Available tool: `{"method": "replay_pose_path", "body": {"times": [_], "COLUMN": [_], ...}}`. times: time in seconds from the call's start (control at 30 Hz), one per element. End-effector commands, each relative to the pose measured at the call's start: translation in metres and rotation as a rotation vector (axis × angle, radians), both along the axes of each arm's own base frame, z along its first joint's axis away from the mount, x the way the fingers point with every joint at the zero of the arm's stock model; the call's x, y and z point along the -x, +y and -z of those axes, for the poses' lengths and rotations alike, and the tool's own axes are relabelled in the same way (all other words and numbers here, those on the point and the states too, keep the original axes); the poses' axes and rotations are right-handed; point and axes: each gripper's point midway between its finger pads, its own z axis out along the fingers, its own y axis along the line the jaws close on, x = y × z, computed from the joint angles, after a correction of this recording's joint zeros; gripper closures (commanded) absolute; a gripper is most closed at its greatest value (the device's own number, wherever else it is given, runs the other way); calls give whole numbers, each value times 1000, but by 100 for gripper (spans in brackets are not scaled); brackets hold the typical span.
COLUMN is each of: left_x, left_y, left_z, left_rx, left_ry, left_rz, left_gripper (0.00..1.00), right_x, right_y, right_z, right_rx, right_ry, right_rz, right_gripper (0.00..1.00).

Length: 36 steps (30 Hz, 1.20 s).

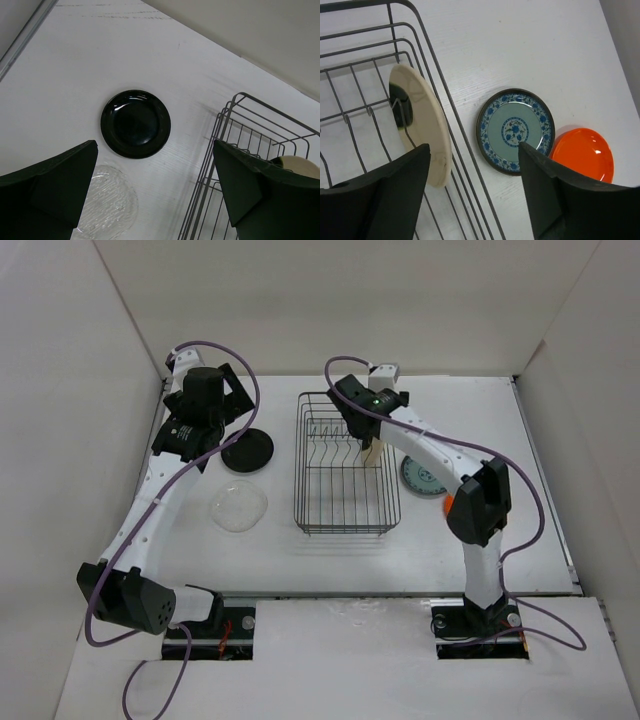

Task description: Load the plates into the dish rack

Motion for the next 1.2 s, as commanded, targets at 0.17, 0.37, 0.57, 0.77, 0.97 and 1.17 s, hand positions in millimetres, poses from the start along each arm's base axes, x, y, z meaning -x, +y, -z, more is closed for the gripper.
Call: {"method": "replay_pose_path", "body": {"times": [0.17,0.37,0.57,0.77,0.97,1.17], "left_x": [-4,-8,-8,-4,-5,-9], "left_y": [-3,-19,-22,-27,-31,-34], "left_z": [-17,-9,-13,-16,-18,-14], "left_rx": [13,40,35,38,48,51], "left_ry": [-52,-31,-49,-63,-70,-58], "left_rz": [14,95,122,164,184,193], "left_gripper": [0,0,0,0,0,0], "right_x": [6,-12,-33,-34,-27,-20], "right_y": [-67,-138,-170,-185,-178,-176], "right_z": [-83,-53,22,72,106,139], "right_rx": [-393,-561,-604,-717,-803,-832], "right_ry": [-290,-279,-117,-31,67,167], "right_rz": [-271,-463,-454,-471,-482,-473], "right_gripper": [13,14,14,14,14,14]}}
